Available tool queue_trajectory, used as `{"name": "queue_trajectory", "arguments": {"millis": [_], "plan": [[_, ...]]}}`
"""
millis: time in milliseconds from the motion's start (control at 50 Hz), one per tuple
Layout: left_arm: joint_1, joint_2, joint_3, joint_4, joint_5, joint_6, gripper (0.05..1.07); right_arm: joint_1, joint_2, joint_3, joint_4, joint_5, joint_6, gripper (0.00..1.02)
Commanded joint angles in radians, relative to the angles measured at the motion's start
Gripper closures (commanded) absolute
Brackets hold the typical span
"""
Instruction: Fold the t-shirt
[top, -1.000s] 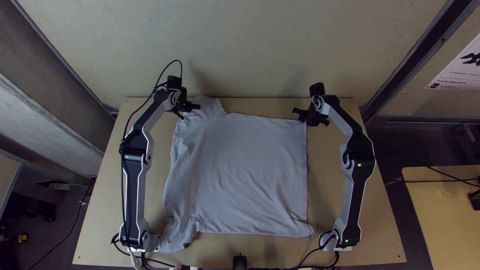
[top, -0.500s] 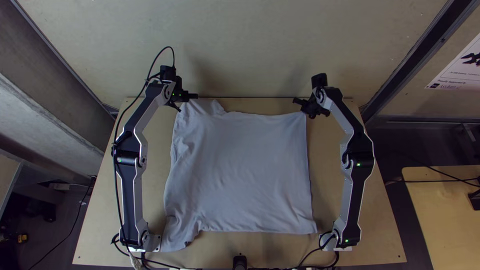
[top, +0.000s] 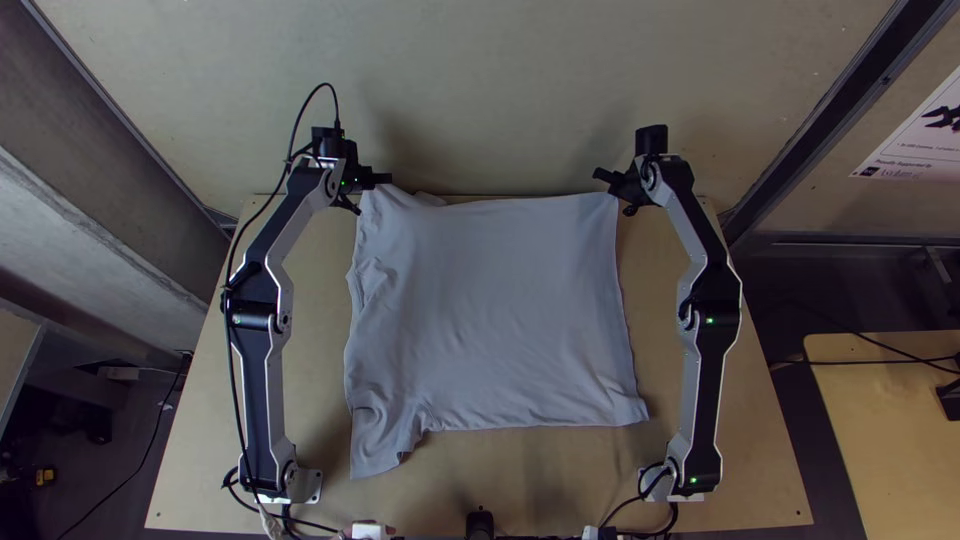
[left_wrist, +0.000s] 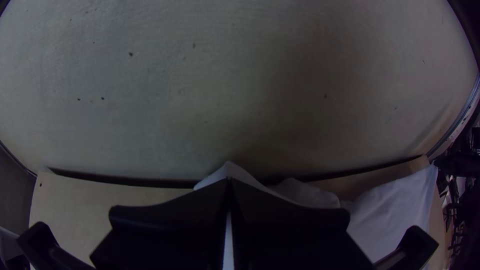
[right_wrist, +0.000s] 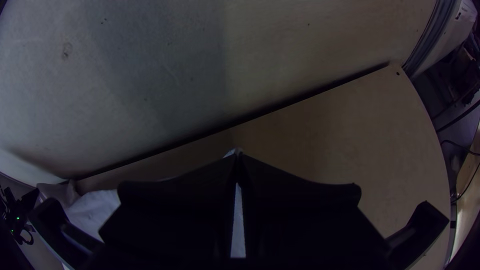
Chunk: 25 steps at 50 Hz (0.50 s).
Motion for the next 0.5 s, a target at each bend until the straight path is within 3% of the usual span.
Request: {"name": "queue_trajectory", "arguments": {"millis": [0,480], "plan": [[0.02,0.023,0.021,0.056,0.005,-0.017,1.05,-0.003,0.028,0.032,0.015,0.012,-0.012,1.0],[-0.004,0.048,0.012,-0.05,0.008,-0.021,1.04,-0.003,0.057,0.026,0.015,0.033,-0.055,1.0]]}}
